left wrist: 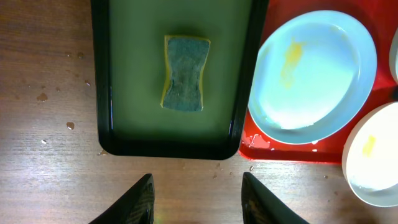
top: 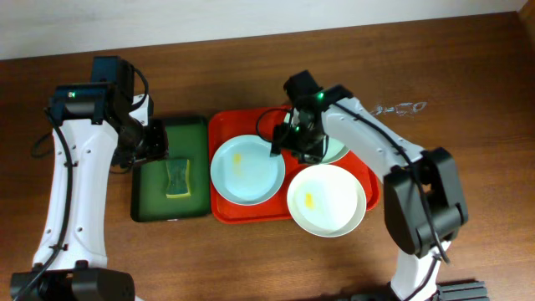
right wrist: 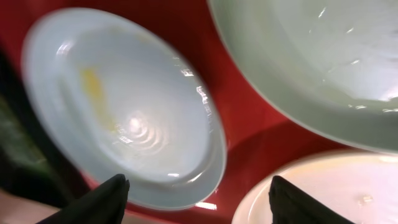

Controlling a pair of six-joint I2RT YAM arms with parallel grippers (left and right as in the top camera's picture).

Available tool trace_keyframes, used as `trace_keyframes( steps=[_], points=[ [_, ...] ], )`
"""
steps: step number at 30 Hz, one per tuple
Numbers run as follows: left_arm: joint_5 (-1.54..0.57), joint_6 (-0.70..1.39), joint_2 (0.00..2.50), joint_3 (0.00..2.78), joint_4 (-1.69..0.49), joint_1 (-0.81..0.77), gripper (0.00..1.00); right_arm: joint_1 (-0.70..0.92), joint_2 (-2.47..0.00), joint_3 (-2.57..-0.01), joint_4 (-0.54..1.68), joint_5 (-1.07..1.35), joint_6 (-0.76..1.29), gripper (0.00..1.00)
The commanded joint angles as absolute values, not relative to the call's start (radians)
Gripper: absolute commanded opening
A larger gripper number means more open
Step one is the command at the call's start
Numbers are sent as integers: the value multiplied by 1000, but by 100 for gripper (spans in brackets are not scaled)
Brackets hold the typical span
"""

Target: Clean dirty plates on tray and stack at the side

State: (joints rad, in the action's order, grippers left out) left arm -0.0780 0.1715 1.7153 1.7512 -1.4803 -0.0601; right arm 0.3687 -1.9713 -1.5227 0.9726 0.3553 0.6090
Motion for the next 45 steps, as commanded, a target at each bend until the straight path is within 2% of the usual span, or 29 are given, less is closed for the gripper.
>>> trace_keyframes(
  steps=[1,5,6,7,8,10,13,15,17,19,21,33,45],
  points=[
    [-72,170,1723,1747,-1482,-65,43,339,-1891,-1612,1007,381,619,98],
    [-71,170,1723,1747,-1482,-65,43,294,-1889,-1635,1018,418,607,98],
    [-71,170,1723,1747,-1482,-65,43,281,-1889,-1635,1034,418,607,64],
    [-71,170,1723,1747,-1482,-65,42,266,-1889,-1635,1051,418,608,37],
    [-71,170,1723,1747,-1482,-65,42,252,-1889,-1636,1060,419,608,25],
    [-72,170,1723,1747,-1482,-65,42,210,-1884,-1638,1098,419,607,11],
    [-72,170,1724,1747,-1481,-66,42,174,-1884,-1638,1141,419,607,7],
    [-72,170,1724,1747,-1480,-66,41,173,-1884,-1638,1155,419,588,6],
    [-71,170,1724,1747,-1480,-66,41,186,-1884,-1637,1158,419,580,20],
    [-71,170,1724,1747,-1480,-66,41,206,-1884,-1637,1159,410,580,44],
    [-72,170,1724,1747,-1480,-66,41,226,-1887,-1637,1155,407,580,48],
    [-71,170,1724,1747,-1486,-65,42,412,-1908,-1626,1084,197,645,50],
    [-71,170,1724,1747,-1480,-66,42,466,-2006,-1559,1011,72,644,40]
  ],
)
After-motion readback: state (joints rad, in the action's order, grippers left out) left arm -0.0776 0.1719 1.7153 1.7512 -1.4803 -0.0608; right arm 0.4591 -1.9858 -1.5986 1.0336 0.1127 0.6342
